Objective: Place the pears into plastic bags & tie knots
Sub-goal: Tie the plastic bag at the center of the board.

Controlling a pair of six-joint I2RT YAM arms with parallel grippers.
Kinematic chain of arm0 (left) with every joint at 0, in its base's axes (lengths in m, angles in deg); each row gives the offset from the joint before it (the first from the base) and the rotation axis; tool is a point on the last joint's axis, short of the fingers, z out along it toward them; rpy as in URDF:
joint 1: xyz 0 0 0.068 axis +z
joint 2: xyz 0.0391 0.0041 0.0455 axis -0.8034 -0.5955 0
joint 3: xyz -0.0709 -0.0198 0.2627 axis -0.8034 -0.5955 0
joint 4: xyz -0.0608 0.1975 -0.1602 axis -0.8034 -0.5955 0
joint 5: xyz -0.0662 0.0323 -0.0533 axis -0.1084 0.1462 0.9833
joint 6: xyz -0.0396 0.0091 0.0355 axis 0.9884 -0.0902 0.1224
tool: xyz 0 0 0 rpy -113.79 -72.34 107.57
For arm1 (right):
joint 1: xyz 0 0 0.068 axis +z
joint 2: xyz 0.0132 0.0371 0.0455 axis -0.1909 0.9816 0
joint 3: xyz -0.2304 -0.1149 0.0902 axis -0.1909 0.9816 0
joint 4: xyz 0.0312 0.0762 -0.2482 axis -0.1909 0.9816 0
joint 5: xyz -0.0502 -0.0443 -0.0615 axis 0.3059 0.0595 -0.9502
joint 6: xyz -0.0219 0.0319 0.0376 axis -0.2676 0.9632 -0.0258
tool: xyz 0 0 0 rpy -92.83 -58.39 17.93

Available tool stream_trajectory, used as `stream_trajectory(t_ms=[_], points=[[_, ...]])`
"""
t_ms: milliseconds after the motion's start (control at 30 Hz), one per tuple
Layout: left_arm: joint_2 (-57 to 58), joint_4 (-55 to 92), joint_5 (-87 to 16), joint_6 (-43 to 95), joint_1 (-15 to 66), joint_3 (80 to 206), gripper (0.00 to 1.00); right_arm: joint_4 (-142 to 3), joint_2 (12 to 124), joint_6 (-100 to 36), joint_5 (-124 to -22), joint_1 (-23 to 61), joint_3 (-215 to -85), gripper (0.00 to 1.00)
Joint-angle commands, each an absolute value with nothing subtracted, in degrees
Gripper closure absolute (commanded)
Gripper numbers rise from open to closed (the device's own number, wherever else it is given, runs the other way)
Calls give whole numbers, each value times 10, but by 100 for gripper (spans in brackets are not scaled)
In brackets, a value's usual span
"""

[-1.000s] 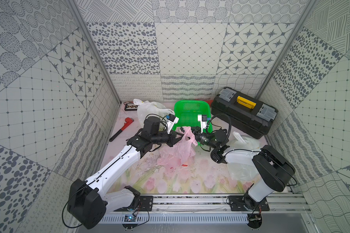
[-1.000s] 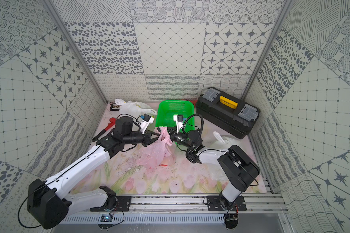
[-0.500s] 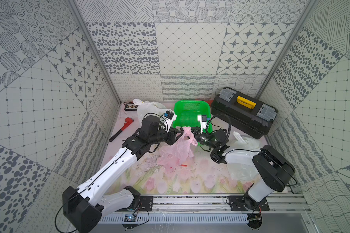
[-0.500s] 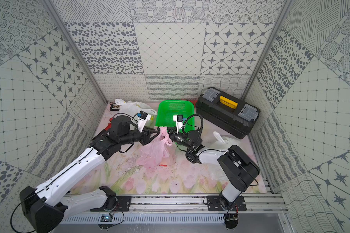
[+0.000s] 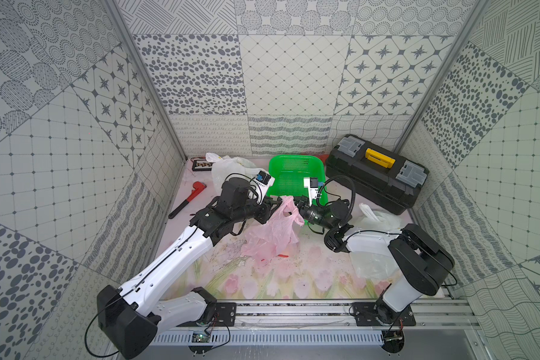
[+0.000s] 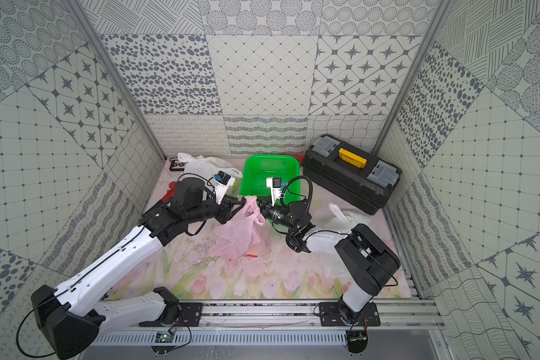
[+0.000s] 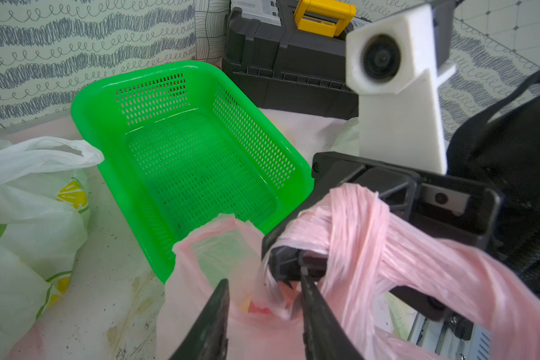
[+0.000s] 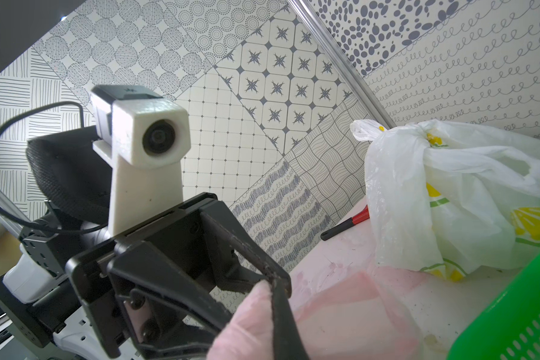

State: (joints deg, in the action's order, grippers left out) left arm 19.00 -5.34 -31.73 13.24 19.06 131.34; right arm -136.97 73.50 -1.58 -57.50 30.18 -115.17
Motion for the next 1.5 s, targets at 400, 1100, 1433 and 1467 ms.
stream_trajectory(t_ms=[400,1100,1433,1467], points=[[161,-65,-282,150,191,1332,82,-1389,738,-14,-570,306,-1170,100],[183,-193,-252,175,277,1378,100,-852,482,-88,-690,321,-1158,55],[171,-154,-236,207,279,1366,100,-624,457,-14,-659,386,-1282,48],[172,-153,-236,207,280,1364,100,-620,465,-14,-658,391,-1293,47]])
